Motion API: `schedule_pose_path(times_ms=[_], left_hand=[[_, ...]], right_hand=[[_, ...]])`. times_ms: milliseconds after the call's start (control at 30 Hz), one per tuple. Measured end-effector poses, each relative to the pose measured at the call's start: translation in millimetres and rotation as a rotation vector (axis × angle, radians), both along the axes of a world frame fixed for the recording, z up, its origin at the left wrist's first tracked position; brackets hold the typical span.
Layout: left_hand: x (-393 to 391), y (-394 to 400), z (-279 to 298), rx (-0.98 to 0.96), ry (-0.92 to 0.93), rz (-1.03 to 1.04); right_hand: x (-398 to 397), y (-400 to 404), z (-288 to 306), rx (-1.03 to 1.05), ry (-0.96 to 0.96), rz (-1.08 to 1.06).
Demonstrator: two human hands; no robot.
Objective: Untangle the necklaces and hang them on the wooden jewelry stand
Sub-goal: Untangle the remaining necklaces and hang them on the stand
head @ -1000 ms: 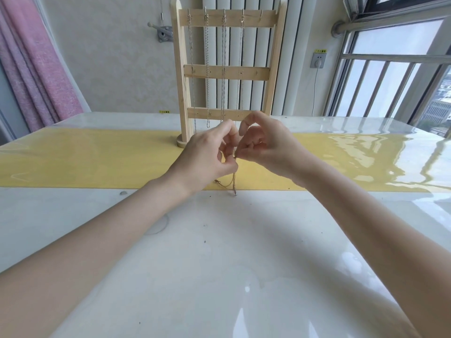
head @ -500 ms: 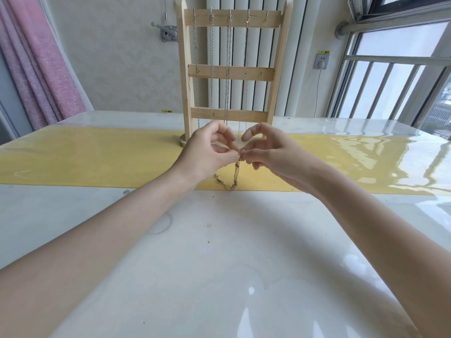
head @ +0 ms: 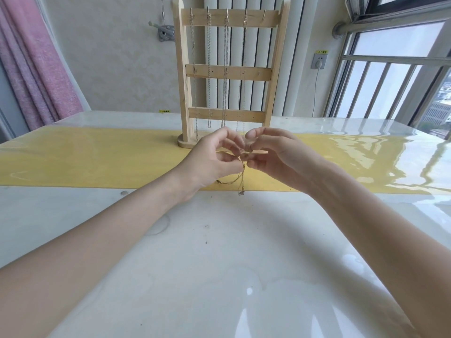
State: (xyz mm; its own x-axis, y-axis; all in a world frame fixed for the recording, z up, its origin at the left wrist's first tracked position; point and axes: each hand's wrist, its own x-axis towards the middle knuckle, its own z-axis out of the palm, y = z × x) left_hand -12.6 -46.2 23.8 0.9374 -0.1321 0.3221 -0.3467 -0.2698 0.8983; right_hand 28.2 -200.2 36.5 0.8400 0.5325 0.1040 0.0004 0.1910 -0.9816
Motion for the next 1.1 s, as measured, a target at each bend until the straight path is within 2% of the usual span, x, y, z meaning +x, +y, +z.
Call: schedule_pose_path(times_ms=[167, 300, 433, 700, 800, 967, 1033, 1100], left_hand=[[3.2, 3.9, -2.4, -0.160, 0.111, 0.032], [5.3, 3.2, -9.5, -0.060, 0.130, 0.042], [4.8, -0.2, -7.5, -0.057, 0.077, 0.089], [4.5, 2.4, -5.2, -0.066, 0.165, 0.094], [4.5, 1.2, -5.5, -0.144, 0.241, 0.047], [4.4, -0.1, -2.9, -0.457, 0.362, -0.001], [5.0, 1.1, -2.5, -0.494, 0.341, 0.027], [4.8, 1.7, -2.8, -0.438, 0.298, 0.055]], right_hand=[[0.4, -4.1, 3.4, 0.062, 0.003, -0.021], [-0.3, -3.9, 3.7, -0.029, -0.102, -0.057], [-0.1, -3.2, 2.7, -0.042, -0.132, -0.078], [-0.4, -2.7, 2.8, 0.013, -0.025, -0.101], [-0.7, -1.2, 1.2, 0.034, 0.001, -0.083], [-0.2, 0.1, 0.3, 0.031, -0.003, -0.011], [-0.6, -0.3, -0.5, -0.016, -0.035, -0.002], [-1.8, 0.2, -1.4, -0.090, -0.074, -0.020]])
